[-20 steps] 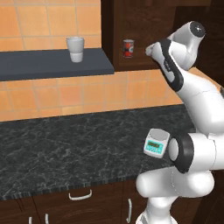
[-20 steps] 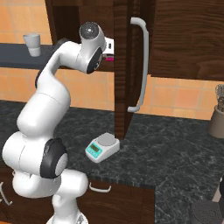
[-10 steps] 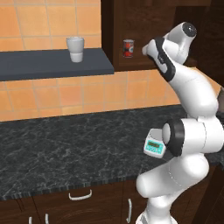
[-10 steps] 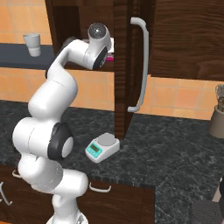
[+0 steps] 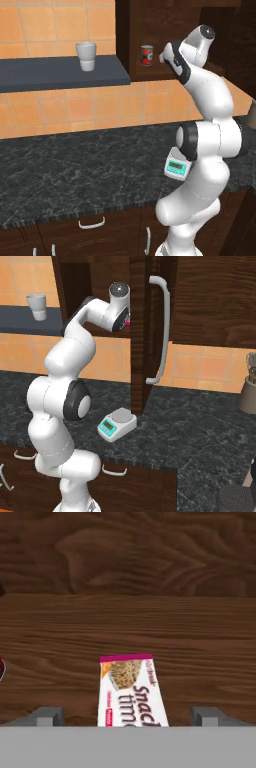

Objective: Pick the bar and place it on the digital scale for weighing, and close the cabinet.

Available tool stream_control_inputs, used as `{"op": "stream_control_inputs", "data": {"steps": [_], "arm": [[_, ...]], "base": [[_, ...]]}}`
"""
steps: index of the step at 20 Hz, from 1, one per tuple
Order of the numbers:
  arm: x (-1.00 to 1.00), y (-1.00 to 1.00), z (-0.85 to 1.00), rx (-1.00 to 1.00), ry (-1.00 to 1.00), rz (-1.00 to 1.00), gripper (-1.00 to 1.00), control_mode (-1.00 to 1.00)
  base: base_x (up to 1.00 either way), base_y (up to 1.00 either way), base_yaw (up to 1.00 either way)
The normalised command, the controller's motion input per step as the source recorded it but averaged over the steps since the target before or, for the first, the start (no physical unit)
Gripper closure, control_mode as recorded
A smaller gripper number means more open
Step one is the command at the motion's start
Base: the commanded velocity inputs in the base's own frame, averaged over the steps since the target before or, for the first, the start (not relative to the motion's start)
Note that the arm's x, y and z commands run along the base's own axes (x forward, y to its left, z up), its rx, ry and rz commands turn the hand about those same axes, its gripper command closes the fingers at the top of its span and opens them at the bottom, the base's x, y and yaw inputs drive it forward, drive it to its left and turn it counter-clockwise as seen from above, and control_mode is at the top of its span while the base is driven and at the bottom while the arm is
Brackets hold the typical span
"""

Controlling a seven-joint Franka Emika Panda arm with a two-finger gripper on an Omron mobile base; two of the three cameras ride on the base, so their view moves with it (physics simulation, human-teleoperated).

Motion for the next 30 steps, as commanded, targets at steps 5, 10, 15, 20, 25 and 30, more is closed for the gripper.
{"op": "stream_control_inputs", "data": {"steps": [5, 10, 15, 20, 25, 30], "arm": [[0.08, -0.02, -0.47, -0.01, 0.03, 0.05, 1.00, -1.00], [-0.02, 0.10, -0.64, -0.05, 0.00, 0.06, 1.00, -1.00], [-0.56, 0.21, -0.34, -0.04, -0.02, 0.06, 1.00, -1.00], [-0.99, 0.08, 0.20, 0.00, 0.09, -0.03, 1.00, -1.00], [-1.00, 0.24, -0.03, 0.04, 0.13, -0.07, 1.00, -1.00], [-1.00, 0.16, -0.64, 0.02, 0.14, -0.01, 1.00, -1.00]], "base": [[0.00, 0.00, 0.00], [0.00, 0.00, 0.00], [0.00, 0.00, 0.00], [0.00, 0.00, 0.00], [0.00, 0.00, 0.00], [0.00, 0.00, 0.00]]}}
